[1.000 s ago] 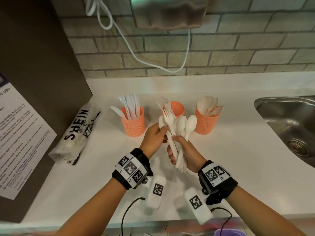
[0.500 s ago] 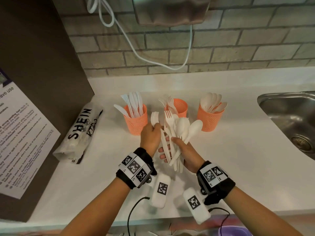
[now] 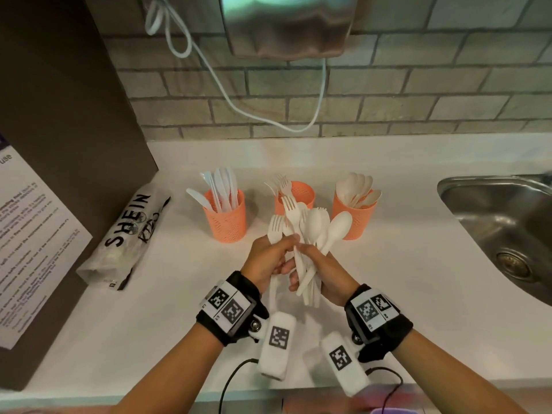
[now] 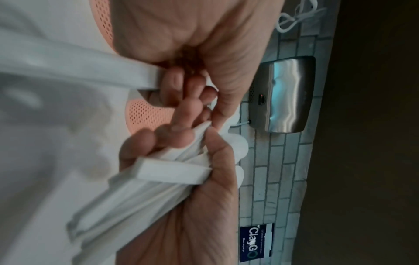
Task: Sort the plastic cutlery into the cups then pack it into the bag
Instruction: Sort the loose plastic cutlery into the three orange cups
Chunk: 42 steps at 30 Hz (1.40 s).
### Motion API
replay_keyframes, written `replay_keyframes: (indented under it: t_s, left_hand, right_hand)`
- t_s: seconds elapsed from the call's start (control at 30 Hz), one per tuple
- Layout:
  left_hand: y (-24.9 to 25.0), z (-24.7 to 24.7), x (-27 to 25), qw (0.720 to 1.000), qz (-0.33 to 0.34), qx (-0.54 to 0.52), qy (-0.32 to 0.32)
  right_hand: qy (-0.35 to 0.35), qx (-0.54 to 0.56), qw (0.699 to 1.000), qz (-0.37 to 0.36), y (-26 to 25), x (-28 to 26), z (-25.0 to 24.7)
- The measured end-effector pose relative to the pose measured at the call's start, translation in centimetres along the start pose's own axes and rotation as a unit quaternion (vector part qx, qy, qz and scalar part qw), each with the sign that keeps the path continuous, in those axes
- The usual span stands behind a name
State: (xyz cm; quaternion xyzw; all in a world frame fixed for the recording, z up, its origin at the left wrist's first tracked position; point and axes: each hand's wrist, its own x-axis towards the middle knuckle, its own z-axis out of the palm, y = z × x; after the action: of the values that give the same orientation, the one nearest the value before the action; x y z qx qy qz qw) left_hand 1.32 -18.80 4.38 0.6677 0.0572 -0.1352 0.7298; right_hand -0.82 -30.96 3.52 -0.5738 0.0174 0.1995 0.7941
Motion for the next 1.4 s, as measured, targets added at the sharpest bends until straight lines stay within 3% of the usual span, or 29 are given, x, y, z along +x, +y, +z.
replay_keyframes:
  t_s: [0.2,0.3,0.4,0.6,0.87,1.03,1.23,1.4]
  left_hand:
    - [0.5,1.1,1.1,0.991,0.015,-0.058,0.115]
    - [0.6,1.4,1.7,0.980,0.062,-0.059,0.180]
    - [0.4,2.4,1.5,0.981,0.074,-0.074,0.162]
    - [-0.3,4.5,1.0,0.991,0.007,-0.082,0.106]
    - [-0.3,4.2,1.3,0.969,-0.106,-0.205,0.085]
    - [-0.3,4.2,1.6,0.977,-0.064,-0.146,0.140]
    - [-0.8,5.2,1.7,0.986,-0.005,-0.072,0.148]
    - [-0.9,4.4,2.9,0.978,-0.012,-0.054,0.200]
  right_hand:
    - [-0.002,0.015,1.000,0.015,0.3,-1.2,-2.2]
    - [0.031,0.007,0.999,0.003,0.5,-1.6,-3.1]
    - [0.063,-0.019,0.998,-0.015,0.7,-1.7,-3.5]
    - [0.101,-0.121,0.986,-0.051,0.7,-1.5,-3.7]
    - [0.111,-0.182,0.974,-0.074,1.3,-1.1,-3.8]
    - [0.098,-0.172,0.979,-0.059,1.6,-0.9,-4.0]
    - [0.082,-0.253,0.962,-0.069,2.6,-0.3,-3.8]
    - [0.064,-0.175,0.982,-0.041,2.1,-0.6,-3.3]
